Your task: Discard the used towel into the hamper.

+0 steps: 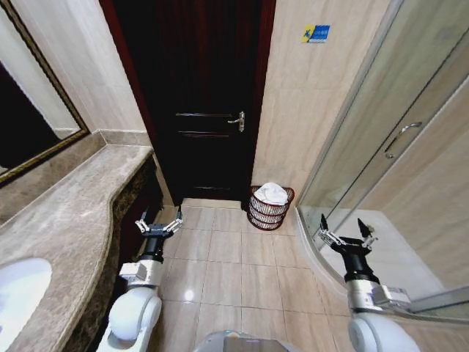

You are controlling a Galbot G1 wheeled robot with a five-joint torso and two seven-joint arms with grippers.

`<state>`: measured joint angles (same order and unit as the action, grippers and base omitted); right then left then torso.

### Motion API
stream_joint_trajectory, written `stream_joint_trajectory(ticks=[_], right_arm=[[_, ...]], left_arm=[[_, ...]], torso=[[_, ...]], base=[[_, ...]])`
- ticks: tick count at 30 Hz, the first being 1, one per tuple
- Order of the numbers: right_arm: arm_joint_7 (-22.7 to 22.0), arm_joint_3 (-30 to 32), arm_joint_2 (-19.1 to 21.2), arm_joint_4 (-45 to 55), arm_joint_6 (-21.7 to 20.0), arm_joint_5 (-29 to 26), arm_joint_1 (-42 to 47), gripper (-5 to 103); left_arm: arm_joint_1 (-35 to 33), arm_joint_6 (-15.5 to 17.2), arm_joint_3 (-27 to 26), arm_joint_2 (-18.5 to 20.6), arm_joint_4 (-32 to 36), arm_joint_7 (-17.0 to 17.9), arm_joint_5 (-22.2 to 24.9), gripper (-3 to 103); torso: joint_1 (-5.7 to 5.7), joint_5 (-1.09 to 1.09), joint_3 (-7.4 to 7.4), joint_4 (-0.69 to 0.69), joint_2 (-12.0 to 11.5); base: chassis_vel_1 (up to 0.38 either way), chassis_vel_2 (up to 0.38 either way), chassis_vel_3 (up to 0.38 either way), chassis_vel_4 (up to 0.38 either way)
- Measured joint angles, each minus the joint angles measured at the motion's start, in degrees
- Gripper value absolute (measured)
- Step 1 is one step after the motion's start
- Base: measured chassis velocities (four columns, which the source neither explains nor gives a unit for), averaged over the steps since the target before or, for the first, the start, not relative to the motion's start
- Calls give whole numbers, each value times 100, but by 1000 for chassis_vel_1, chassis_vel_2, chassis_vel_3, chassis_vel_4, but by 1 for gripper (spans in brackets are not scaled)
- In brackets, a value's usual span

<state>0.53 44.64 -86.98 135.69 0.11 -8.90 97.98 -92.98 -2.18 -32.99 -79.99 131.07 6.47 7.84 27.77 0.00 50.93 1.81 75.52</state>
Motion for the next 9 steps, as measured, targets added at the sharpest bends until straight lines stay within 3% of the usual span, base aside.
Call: stream_joint_trajectory(ticks=[9], right_arm=[[-37,1,18,0,-36,74,-21,100]], left_arm=[[2,3,22,-9,4,-6,-68,100]], torso=[[0,0,0,0,0]], base=[[0,0,0,0]])
